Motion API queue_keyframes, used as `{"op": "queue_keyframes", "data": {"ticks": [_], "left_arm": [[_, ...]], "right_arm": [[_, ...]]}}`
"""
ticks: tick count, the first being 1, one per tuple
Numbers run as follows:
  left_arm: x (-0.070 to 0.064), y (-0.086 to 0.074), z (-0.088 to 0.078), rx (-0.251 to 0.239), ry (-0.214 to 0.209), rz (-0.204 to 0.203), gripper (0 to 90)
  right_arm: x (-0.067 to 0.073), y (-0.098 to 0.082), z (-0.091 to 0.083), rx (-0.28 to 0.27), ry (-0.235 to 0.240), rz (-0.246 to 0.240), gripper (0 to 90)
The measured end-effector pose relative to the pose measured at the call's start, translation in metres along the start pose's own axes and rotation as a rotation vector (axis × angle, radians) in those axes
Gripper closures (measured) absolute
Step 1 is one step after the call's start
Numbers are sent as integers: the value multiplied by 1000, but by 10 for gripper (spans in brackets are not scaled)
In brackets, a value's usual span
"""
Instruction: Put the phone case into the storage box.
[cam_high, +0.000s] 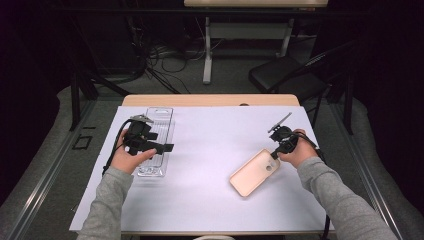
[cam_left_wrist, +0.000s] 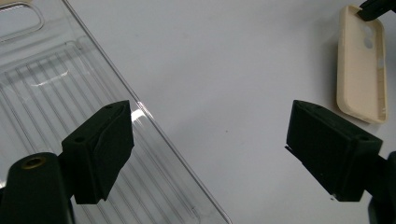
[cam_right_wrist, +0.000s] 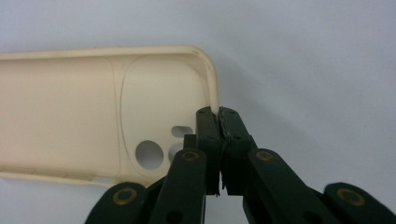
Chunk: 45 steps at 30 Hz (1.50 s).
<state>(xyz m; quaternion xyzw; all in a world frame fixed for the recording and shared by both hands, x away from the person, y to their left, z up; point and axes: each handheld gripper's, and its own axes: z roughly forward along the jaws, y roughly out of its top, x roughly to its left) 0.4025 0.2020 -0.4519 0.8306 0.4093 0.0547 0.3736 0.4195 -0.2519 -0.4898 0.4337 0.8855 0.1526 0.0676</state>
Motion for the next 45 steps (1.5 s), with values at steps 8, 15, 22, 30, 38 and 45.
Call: {"op": "queue_keyframes", "data": {"ticks": [8, 15, 22, 30, 38, 45], "left_arm": [[0, 0, 1, 4, -3, 1, 151], [0, -1, 3, 7, -2, -3, 151], [0, -1, 3, 7, -2, 0, 152], [-1, -1, 4, 13, 2, 6, 152], [-2, -1, 5, 8, 3, 7, 153], [-3, -1, 7, 13, 2, 13, 154]], "right_arm": [[9, 3, -7, -67, 2, 12, 884], [22, 7, -9, -130, 3, -4, 883], [35, 11, -10, -159, 22, -15, 883], [48, 16, -10, -210, 43, -19, 883], [61, 19, -9, -272, 43, -32, 883], [71, 20, -7, -327, 45, -43, 883]]}}
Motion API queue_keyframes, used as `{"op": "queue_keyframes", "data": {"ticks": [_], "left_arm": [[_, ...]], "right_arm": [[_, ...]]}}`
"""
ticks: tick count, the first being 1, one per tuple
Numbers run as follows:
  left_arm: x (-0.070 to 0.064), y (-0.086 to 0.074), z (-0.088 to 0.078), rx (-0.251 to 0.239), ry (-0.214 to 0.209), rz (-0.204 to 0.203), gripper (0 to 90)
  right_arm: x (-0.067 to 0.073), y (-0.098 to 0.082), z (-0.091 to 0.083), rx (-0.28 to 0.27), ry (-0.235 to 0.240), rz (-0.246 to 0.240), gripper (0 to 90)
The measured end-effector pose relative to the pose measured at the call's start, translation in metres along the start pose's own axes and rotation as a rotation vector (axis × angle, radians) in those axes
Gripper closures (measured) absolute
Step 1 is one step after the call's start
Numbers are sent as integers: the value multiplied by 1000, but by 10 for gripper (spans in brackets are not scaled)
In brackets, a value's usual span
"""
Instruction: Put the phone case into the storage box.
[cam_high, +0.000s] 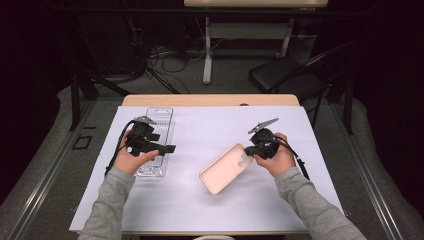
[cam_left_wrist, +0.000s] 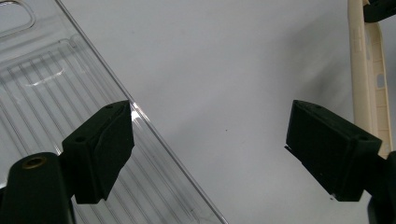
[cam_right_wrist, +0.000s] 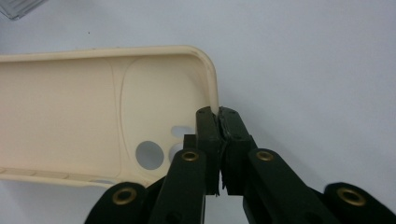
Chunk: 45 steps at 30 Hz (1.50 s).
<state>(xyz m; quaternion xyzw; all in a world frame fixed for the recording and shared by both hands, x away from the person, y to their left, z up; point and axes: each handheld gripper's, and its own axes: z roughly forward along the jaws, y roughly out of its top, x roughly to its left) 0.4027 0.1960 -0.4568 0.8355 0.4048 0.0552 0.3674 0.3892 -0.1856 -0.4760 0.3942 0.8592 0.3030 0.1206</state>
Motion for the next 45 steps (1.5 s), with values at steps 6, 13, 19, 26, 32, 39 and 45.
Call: {"op": "queue_keyframes", "data": {"ticks": [6, 13, 19, 26, 32, 39, 45], "left_arm": [[-1, 0, 1, -4, 5, 2, 155], [-1, -1, 5, 1, 9, 3, 156], [-2, -1, 6, -3, 13, 3, 158], [-4, -1, 4, -17, 12, 6, 160], [-7, 0, 3, -33, 2, 14, 160], [-11, 0, 2, -59, -27, 16, 190], [-17, 1, 4, -72, -79, 17, 249]], "right_arm": [[6, 0, 2, -43, -3, -5, 883], [16, 3, 6, -124, -1, -13, 882], [23, 8, 10, -162, -13, -25, 882], [30, 12, 12, -210, -30, -41, 882], [35, 12, 12, -238, -40, -53, 882], [41, 9, 10, -264, -71, -76, 882], [46, 7, 8, -277, -92, -96, 882]]}}
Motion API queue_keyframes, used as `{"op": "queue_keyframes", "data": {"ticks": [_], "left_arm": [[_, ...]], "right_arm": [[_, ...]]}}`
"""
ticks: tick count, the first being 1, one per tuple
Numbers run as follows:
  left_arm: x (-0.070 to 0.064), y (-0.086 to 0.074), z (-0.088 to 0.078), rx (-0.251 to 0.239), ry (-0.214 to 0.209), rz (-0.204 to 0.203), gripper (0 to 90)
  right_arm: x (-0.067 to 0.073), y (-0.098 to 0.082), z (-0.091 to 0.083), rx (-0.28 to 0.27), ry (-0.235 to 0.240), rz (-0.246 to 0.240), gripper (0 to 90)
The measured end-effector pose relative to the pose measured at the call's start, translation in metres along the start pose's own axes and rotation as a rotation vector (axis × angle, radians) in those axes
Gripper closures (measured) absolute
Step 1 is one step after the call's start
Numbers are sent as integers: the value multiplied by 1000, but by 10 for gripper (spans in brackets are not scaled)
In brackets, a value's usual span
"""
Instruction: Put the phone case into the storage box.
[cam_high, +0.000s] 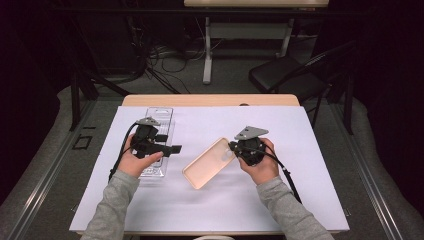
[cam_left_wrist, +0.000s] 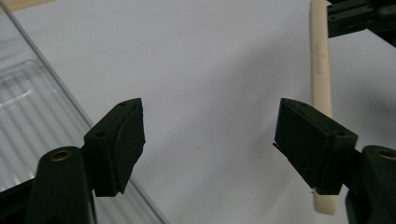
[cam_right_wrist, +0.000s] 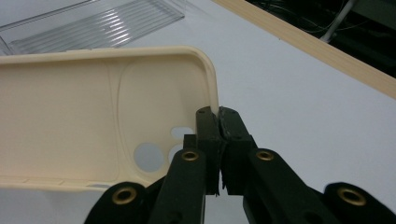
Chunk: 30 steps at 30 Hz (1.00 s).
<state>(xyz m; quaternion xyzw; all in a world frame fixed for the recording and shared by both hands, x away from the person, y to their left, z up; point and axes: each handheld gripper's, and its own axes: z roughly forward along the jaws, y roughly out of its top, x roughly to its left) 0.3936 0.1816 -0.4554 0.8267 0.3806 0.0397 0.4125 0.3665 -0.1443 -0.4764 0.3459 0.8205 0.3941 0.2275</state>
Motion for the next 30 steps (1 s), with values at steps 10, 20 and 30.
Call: {"op": "queue_keyframes", "data": {"ticks": [10, 20, 30], "left_arm": [[-15, 0, 7, 36, -70, -11, 343], [-31, 0, 16, 63, -87, 38, 446], [-42, -1, 19, 79, -97, 14, 522]], "right_arm": [[5, -1, -1, 0, -6, -25, 882], [11, -1, -1, 3, -6, -40, 881], [14, -2, 0, 2, -8, -50, 881]]}}
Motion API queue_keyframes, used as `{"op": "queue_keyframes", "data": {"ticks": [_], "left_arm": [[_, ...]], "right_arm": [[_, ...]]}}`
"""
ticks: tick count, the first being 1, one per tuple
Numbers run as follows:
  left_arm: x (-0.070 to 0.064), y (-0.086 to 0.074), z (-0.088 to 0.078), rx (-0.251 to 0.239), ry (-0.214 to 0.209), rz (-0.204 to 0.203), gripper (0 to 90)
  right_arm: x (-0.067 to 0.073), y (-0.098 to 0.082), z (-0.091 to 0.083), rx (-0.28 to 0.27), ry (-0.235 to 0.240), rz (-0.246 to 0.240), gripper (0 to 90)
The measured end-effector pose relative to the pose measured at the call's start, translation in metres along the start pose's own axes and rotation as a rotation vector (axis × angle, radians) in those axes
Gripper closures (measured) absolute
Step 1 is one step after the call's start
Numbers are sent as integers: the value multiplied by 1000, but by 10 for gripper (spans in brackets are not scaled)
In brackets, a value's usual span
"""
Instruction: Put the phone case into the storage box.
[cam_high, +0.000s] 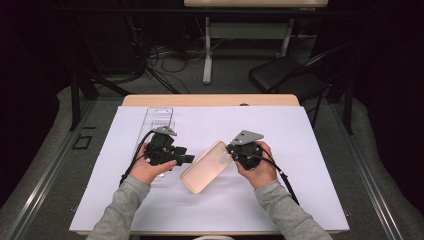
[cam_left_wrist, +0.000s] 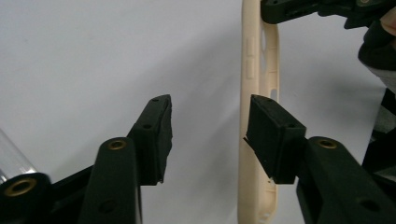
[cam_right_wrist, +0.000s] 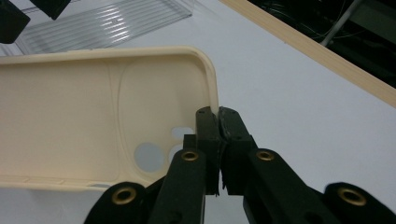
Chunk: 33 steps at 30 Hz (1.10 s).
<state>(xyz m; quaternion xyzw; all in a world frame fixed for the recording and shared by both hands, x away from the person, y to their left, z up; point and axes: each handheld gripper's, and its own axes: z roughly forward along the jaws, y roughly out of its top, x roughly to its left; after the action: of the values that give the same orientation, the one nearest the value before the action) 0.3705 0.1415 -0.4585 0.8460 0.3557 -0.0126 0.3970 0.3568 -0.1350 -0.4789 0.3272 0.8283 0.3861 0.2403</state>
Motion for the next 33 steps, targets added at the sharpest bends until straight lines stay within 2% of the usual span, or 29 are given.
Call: {"op": "queue_keyframes", "data": {"ticks": [2, 4, 11, 17, 33], "left_arm": [[-2, -1, 1, -5, -10, -15, 524], [-4, -1, 4, -3, -26, -10, 524], [-5, -2, 9, -2, -34, -26, 545], [-6, -2, 14, 21, -66, -24, 577], [-9, -5, 25, 87, -91, -54, 666]], "right_arm": [[0, 0, 0, 3, -1, -3, 881], [1, 0, 0, 3, 2, -3, 881], [3, 0, 1, 4, 5, -13, 881], [6, 0, 1, 3, 11, -18, 881], [13, 2, 1, -6, 26, -33, 881]]}}
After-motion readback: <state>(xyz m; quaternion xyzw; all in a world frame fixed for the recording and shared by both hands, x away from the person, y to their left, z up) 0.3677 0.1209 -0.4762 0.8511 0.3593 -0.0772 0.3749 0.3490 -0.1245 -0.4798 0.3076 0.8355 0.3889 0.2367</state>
